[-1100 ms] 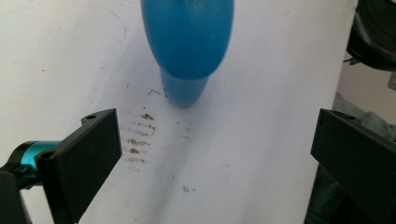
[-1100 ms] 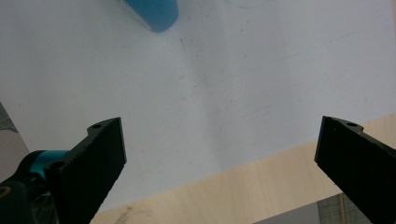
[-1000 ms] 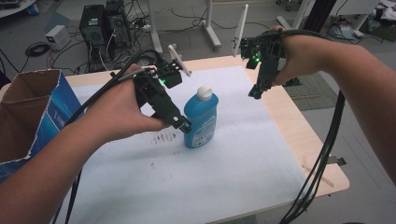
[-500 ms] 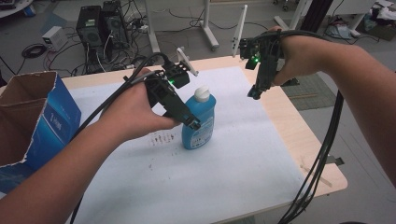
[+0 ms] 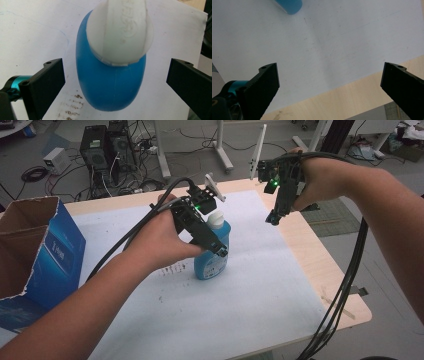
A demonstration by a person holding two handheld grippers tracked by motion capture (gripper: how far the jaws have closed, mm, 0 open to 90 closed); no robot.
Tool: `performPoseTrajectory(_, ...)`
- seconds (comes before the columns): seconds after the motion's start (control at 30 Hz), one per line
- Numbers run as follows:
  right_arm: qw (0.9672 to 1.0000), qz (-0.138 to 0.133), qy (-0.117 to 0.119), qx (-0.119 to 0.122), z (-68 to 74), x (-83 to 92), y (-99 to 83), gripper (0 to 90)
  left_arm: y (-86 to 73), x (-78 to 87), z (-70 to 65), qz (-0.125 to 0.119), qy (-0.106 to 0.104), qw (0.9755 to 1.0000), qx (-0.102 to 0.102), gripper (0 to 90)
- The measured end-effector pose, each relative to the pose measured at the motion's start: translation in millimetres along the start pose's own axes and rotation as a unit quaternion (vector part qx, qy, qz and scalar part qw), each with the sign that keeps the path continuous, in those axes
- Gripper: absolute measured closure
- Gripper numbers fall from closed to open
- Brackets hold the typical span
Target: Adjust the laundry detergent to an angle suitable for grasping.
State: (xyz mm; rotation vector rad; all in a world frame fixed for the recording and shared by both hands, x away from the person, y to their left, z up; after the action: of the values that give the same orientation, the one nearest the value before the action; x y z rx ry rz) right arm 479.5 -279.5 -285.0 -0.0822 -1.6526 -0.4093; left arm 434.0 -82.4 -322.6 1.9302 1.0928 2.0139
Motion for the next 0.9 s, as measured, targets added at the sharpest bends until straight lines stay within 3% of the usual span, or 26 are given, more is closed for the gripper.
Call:
performPoseTrajectory(0.13,1.0000,-0.001,0.001,0.001,0.0,-1.0,0.7,1.1,2.6,-4.2,0.2,-0.011,-0.001,0.9999,-0.002,1.7)
performPoseTrajectory(0.47,1.0000,0.001,-0.001,0.003,-1.1,-2.7,0.3,1.1,3.0,-14.2,1.5,-0.008,0.008,0.9999,0.000,1.7)
performPoseTrajectory(0.7,1.0000,-0.001,0.000,0.002,-1.5,-4.1,0.6,1.1,2.4,-19.9,0.7,-0.009,0.018,0.9997,-0.015,1.7)
performPoseTrajectory(0.9,1.0000,0.002,0.001,0.000,-1.9,-4.8,0.6,1.1,0.3,-26.9,-0.3,-0.020,0.020,0.9996,-0.001,1.7)
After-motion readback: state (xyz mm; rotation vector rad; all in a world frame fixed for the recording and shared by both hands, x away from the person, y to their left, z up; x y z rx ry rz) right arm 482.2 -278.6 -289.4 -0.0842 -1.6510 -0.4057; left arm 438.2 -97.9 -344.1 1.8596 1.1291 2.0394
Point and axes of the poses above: each handheld gripper's, and its own axes: x roughly backward along the jaws, y roughly out of its top, z roughly to its left, the point moved 3 cm from there along -x, roughly forward along the jaws, and after that the axes turned 5 degrees about -z, right-handed, at the moved point
